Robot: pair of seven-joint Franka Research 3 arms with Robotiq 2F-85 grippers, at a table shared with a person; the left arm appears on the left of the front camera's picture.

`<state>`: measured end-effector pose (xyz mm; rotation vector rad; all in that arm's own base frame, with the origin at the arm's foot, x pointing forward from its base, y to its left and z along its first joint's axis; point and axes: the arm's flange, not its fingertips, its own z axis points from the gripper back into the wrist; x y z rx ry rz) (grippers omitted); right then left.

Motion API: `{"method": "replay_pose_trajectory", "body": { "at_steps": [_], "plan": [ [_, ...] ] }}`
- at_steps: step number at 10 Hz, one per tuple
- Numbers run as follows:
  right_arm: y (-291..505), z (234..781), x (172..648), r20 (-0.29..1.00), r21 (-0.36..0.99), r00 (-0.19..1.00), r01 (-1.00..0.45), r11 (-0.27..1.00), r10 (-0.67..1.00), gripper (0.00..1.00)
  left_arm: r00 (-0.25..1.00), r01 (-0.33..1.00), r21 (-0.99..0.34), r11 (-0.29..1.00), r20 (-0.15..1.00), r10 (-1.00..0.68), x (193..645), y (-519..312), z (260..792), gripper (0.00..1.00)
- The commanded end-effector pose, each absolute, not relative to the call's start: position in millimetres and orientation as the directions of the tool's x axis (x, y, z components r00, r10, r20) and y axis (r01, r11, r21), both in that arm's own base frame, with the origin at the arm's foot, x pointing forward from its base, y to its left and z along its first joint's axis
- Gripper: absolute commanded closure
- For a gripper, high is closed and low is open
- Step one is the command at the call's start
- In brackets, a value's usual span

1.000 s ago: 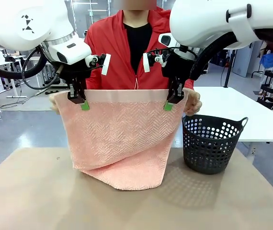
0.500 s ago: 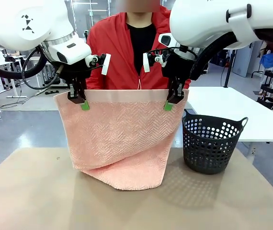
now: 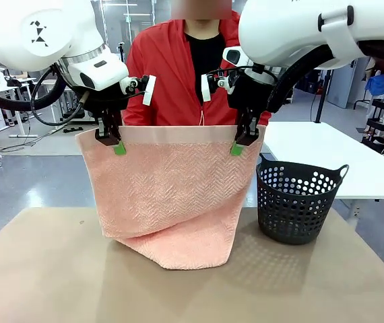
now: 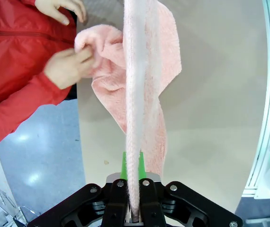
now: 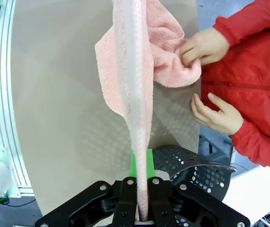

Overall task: Fold the towel.
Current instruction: Release the end of the 100 cm Hotel Towel you were holding and grab the top end of the folded side.

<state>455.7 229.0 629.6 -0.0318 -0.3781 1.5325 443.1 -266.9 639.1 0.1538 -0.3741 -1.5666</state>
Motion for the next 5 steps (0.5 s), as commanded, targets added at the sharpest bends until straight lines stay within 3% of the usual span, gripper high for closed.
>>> {"method": "replay_pose_trajectory", "body": {
  "at_steps": [1, 5],
  "plan": [
    [227.5, 630.1, 455.7, 0.219, -0.252, -0.007, -0.966, 0.05, 0.976, 1.0, -0.038, 0.943, 0.332, 0.01, 0.137, -0.99, 444.9, -267.4, 641.9, 1.0],
    [227.5, 630.1, 455.7, 0.219, -0.252, -0.007, -0.966, 0.05, 0.976, 1.0, -0.038, 0.943, 0.332, 0.01, 0.137, -0.99, 444.9, -267.4, 641.9, 1.0]
  ]
}}
